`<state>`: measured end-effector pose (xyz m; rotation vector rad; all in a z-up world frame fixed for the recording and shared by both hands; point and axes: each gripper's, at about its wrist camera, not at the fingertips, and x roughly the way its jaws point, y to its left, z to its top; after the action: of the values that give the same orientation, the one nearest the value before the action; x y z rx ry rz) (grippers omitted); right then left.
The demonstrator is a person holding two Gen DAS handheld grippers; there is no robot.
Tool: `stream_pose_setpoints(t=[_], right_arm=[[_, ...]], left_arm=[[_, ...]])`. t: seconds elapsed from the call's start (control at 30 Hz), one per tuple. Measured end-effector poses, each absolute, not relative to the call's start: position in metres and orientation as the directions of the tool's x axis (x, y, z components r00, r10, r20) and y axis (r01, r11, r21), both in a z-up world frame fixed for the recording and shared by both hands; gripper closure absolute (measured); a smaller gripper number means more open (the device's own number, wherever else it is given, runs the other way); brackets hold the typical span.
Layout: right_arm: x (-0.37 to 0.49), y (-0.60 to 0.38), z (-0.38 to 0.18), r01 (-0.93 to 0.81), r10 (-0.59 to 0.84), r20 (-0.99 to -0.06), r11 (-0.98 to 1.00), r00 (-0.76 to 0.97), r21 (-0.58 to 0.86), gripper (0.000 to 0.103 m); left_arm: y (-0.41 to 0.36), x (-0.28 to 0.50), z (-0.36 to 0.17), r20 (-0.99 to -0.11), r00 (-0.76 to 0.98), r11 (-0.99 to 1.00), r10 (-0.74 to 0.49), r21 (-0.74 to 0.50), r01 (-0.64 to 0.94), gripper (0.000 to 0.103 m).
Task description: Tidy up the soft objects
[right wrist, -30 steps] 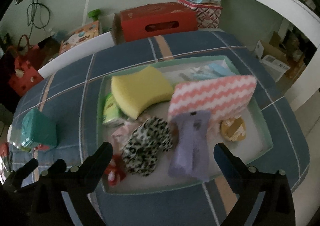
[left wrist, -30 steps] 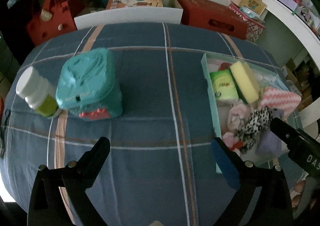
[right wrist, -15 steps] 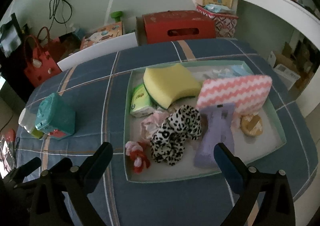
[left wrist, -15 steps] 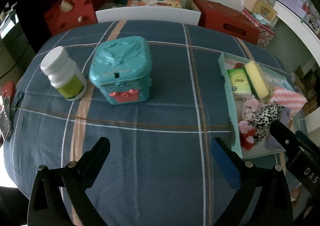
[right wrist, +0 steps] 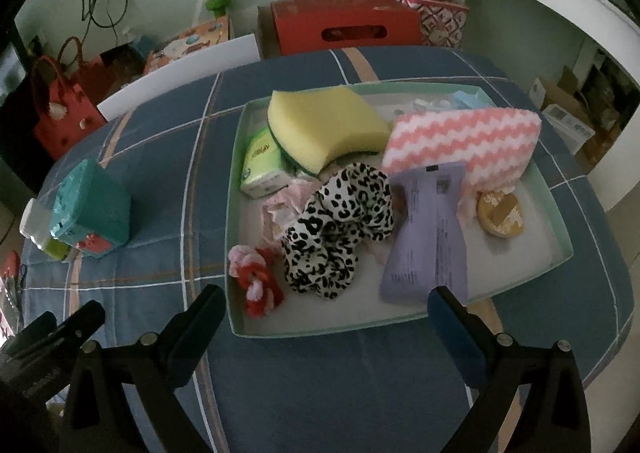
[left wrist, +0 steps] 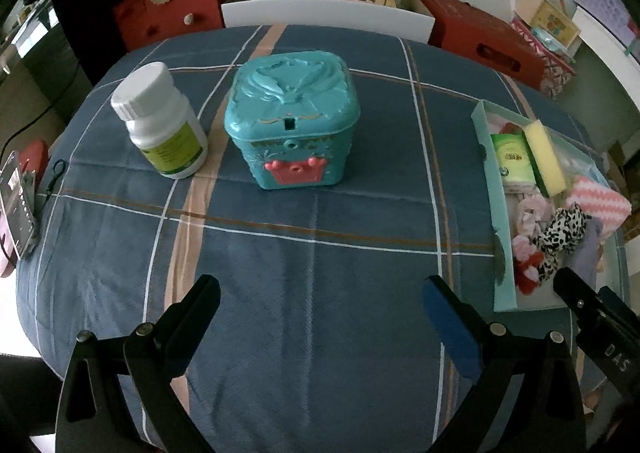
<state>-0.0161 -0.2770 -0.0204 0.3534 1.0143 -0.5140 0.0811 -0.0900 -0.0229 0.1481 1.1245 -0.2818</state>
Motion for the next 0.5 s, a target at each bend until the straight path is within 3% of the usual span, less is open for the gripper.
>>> stream_pose_setpoints(t=[0.5], right_arm=[[-0.0077,-0.2694,-0.0225,0.522,-0.247,-0.876,0.853,0.414,0.006,0.001]], left_arm=[[-0.0940,0.0895,-0.0278,-0.915,0.393,0.956,-0.095,0.026,0.291,0.003]])
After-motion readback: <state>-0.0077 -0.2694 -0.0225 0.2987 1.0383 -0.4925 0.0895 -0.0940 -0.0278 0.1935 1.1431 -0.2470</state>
